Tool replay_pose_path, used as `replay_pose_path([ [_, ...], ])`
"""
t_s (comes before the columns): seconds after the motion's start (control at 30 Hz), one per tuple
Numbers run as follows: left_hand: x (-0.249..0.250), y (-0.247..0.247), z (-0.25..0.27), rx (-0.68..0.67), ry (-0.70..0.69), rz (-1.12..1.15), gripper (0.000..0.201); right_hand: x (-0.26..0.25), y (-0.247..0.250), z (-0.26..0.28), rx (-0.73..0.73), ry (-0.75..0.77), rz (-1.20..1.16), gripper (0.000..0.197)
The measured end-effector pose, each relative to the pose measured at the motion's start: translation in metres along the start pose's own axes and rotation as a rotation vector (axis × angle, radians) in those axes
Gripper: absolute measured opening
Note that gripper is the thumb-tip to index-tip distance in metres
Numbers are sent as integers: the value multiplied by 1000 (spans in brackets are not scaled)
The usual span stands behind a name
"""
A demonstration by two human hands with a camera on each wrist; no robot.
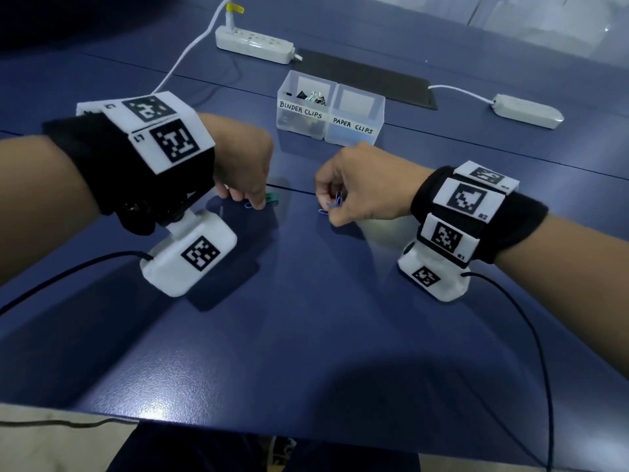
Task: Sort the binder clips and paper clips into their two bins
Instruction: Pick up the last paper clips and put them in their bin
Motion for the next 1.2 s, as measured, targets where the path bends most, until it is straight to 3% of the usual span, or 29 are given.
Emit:
replay_pose_path([
  [0.13,10,2,13,115,-67,-208,19,16,36,7,150,-36,-54,15],
  [0.3,28,8,30,289,-154,-299,40,65,122,-4,433,-193,-35,19],
  [0.43,25,10,30,276,-152,-237,44,95,124,-28,360,-318,71,17],
  [0.57,14,11,24,254,-148,-114,22,101,107,-40,275,-321,138,15],
  [0.7,8,29,22,239,-164,43,11,113,112,-29,365,-352,54,18],
  [0.87,39,108,17,430,-283,295,7,125,122,-11,488,-342,-62,14],
  [1.0,96,142,-6,535,-378,205,5,117,127,14,547,-329,-92,17],
  [1.13,141,131,-42,538,-403,16,13,88,131,46,546,-286,-51,16],
  [1.2,154,118,-56,522,-423,-67,7,69,134,67,523,-259,-21,15],
])
Point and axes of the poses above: each hand's wrist, its own z-axis away from the middle knuckle, its own y-axis out of the back of the hand, x = y × z, the point moved 10 cm from there along -z, towards the middle knuckle, and after that the axes turned 10 degrees about y, right-handed, at the moved point
